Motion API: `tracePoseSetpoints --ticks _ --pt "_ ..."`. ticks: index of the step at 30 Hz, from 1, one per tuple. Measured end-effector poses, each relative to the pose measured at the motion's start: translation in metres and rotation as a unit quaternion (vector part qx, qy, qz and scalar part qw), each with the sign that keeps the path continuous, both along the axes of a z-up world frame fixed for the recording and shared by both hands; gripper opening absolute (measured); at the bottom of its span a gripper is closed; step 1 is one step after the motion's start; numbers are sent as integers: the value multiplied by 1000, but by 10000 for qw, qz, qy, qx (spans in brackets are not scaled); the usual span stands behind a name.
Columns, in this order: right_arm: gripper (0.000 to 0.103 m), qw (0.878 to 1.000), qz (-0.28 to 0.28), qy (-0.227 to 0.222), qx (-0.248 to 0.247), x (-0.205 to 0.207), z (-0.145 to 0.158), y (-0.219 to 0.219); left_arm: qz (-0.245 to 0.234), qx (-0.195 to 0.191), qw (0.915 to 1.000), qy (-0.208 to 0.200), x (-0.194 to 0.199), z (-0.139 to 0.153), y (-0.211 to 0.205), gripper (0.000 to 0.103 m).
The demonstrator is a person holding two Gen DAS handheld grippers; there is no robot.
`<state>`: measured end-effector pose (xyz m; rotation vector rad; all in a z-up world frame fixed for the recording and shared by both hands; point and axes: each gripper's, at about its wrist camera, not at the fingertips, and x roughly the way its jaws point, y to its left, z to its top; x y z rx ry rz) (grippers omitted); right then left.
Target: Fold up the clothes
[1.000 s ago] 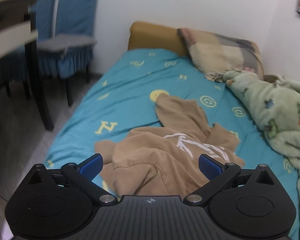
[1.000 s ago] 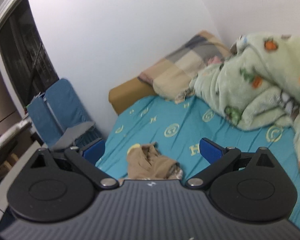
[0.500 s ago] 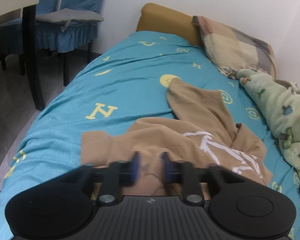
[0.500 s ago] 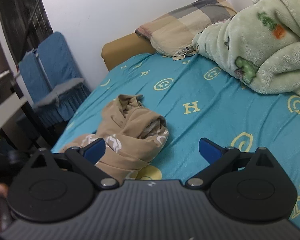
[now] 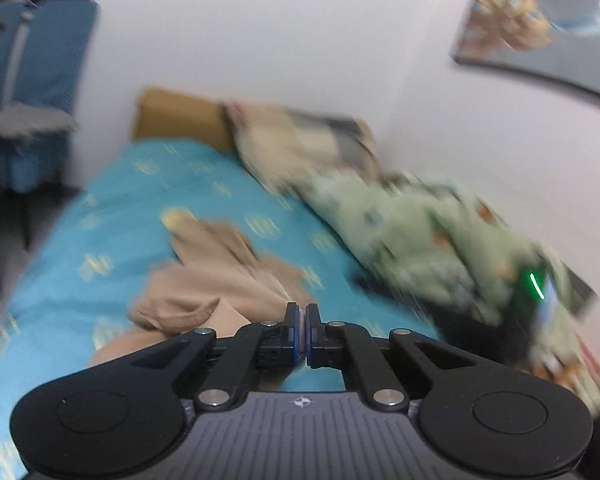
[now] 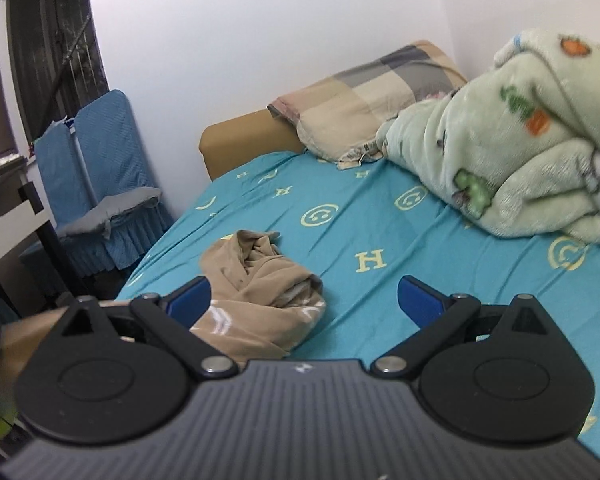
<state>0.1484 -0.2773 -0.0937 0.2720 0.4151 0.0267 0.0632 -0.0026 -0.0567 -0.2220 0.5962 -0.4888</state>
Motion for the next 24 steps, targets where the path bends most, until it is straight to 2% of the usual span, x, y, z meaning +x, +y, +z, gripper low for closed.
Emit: tracePoseSetpoints --ticks 3,5,7,9,11,13,15,18,20,23,24 --pt "99 9999 42 110 15 -14 9 0 -212 38 9981 570 -18 -21 -5 2" --pt "90 9993 158 293 163 -22 8 2 -198 -32 9969 757 -21 -24 1 3" --pt "73 9977 310 517 301 -28 4 5 -2 -251 9972 702 -20 -17 14 6" --pt "72 9947 531 747 465 -31 -4 11 208 -460 9968 618 -19 -9 29 15" --pt "72 9899 801 978 644 -31 -14 17 495 -523 9961 508 -14 -2 44 37" --pt "72 9868 985 1116 643 -29 -23 29 831 -450 9946 422 -3 3 60 44" --pt "72 9853 1222 1043 587 -26 -28 42 1227 -464 9905 422 10 6 76 47" --pt "73 9776 1922 802 295 -25 -32 73 1761 -666 9809 498 30 5 103 52" --pt "73 9652 2496 777 11 -23 -38 100 1987 -783 9754 539 41 0 116 55" --pt "70 9480 2935 954 -782 -24 -56 136 2159 -754 9718 569 54 -8 124 56" --pt "58 9452 2924 961 -1089 -27 -61 143 2185 -753 9712 586 56 -10 125 56"
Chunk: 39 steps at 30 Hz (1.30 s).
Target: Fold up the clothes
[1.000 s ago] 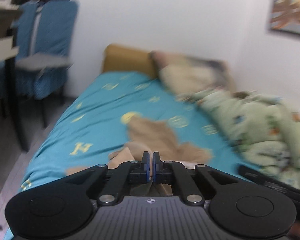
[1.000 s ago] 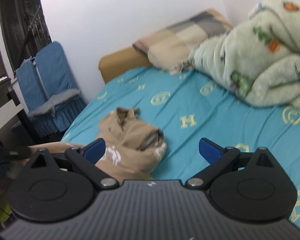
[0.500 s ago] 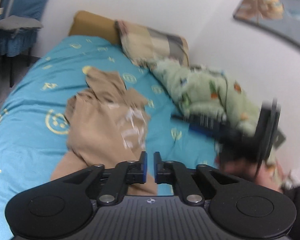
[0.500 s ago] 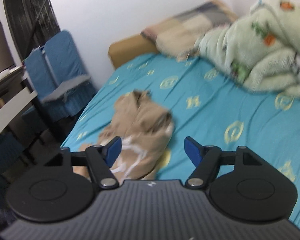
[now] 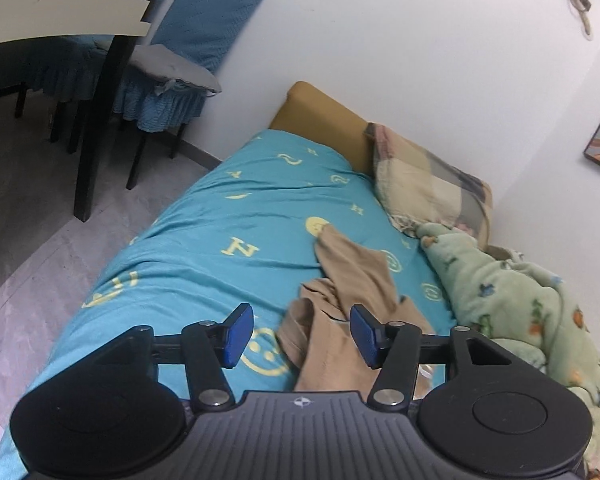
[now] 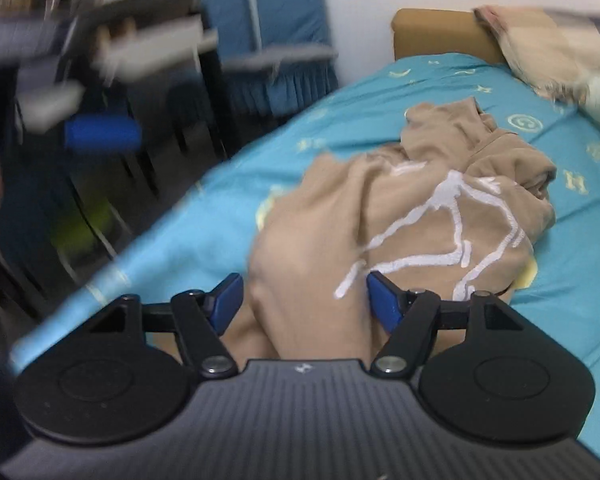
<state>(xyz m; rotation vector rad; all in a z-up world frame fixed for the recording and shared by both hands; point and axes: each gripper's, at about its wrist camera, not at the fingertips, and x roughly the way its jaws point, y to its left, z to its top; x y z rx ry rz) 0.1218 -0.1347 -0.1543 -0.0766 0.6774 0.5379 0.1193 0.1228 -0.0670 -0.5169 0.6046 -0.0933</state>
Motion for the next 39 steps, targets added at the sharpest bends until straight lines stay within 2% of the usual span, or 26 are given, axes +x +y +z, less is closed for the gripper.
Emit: tracePoseSetpoints --ticks 1,2,3,5,7,10,12,15,18,20,21,22,24,25,28,30,31,33,35,39 --pt "22 9996 -15 -81 -275 -1 -2 3 20 -16 10000 18 0 -2 2 56" --pt "8 9988 -165 -109 -448 -1 -1 0 32 -41 10000 25 1 -3 3 56" --pt "5 9985 -412 -58 -349 1 5 -9 29 -52 10000 8 0 -4 4 56" --pt "5 9950 -977 -17 205 1 26 -36 13 -38 10000 -51 -3 -4 4 56" --pt "5 9861 -1534 -197 613 -7 50 -67 -47 -5 9999 -105 -4 -5 2 56" --pt "5 9666 -2320 -515 961 -20 75 -112 -210 91 9997 -117 -6 -6 -7 56" --pt "5 9513 -2867 -430 1050 -24 78 -141 -381 167 9991 -77 -7 -9 -16 56" --pt "6 9235 -3573 329 1355 -15 57 -181 -881 370 9954 29 -9 -14 -37 56" --pt "9 8926 -4019 1180 1670 -11 31 -204 -1266 833 9884 90 -11 -22 -63 56" --pt "14 8855 -4047 1474 1743 -12 24 -206 -1550 1124 9814 140 -12 -29 -81 56" --pt "26 8851 -4055 1497 1726 -13 25 -204 -1701 1279 9769 177 -11 -33 -90 56" --pt "47 8864 -4070 1431 1678 -16 29 -202 -1857 1444 9717 222 -10 -38 -99 56" --pt "73 8922 -4080 1134 1569 -26 39 -199 -2156 1855 9583 290 -8 -48 -119 56" --pt "76 8964 -4052 954 1524 -31 45 -197 -2264 2092 9509 273 -7 -53 -127 56" --pt "75 9088 -3912 572 1335 -39 57 -192 -2419 2772 9297 177 1 -70 -147 57" --pt "75 9134 -3856 369 1255 -40 63 -190 -2420 3074 9201 165 9 -81 -154 57" --pt "75 9160 -3820 275 1197 -39 64 -188 -2374 3155 9186 163 14 -85 -156 55" --pt "75 9215 -3735 86 1059 -35 65 -185 -2220 3125 9235 155 23 -89 -154 43" --pt "76 9345 -3426 -31 969 -32 65 -177 -2095 2800 9368 83 28 -83 -146 21" --pt "74 9681 -2345 -158 871 -26 61 -144 -1917 2106 9581 -317 28 -52 -127 15"
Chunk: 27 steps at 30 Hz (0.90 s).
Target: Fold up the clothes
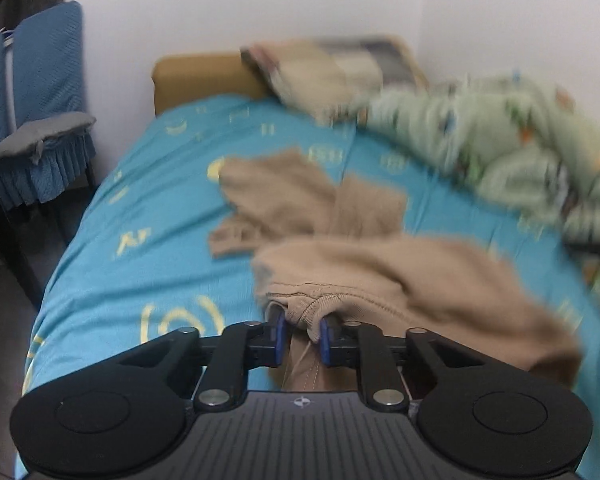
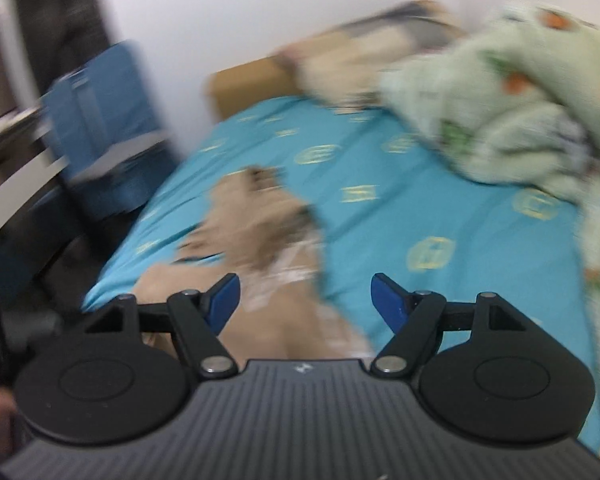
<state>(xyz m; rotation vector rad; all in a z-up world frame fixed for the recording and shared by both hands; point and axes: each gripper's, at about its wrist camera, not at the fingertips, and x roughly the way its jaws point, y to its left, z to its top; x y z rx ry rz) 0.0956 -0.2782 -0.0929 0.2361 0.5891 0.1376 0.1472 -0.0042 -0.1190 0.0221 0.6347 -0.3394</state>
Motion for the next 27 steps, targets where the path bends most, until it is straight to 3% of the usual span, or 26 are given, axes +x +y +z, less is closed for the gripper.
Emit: tracePoseSetpoints --ticks 4,7,9,11,13,15,16,18,22,27 --pt "74 9934 992 -217 -537 1 -3 41 -16 -473 9983 -345 -10 29 10 14" --pt "74 9830 1416 -538 -1041 -3 -2 68 -69 -655 9971 -394 -16 38 13 13" --pt "73 9701 1615 -786 -1633 -6 -7 88 -67 -687 9969 -390 -19 41 13 13" --pt "73 9508 1693 -871 -2444 -7 -19 108 -39 -708 9969 -355 -21 40 13 13" --pt "73 9392 1612 -810 -2921 -1 -33 117 -11 -742 9967 -324 -24 39 12 13" --pt "69 9475 1568 -597 -2720 7 -38 113 15 -790 9963 -334 -27 40 13 12" --pt "49 9559 1532 -441 -2466 12 -36 107 26 -804 9961 -360 -30 40 14 12" --pt "21 9689 1403 -188 -2029 16 -29 95 53 -867 9955 -379 -38 44 16 12" --pt "13 9847 1199 -467 -1177 -11 3 69 81 -1191 9924 -290 -62 58 22 12" --pt "11 9915 1233 -399 118 -25 34 32 -151 -1025 9939 -387 -89 70 16 13"
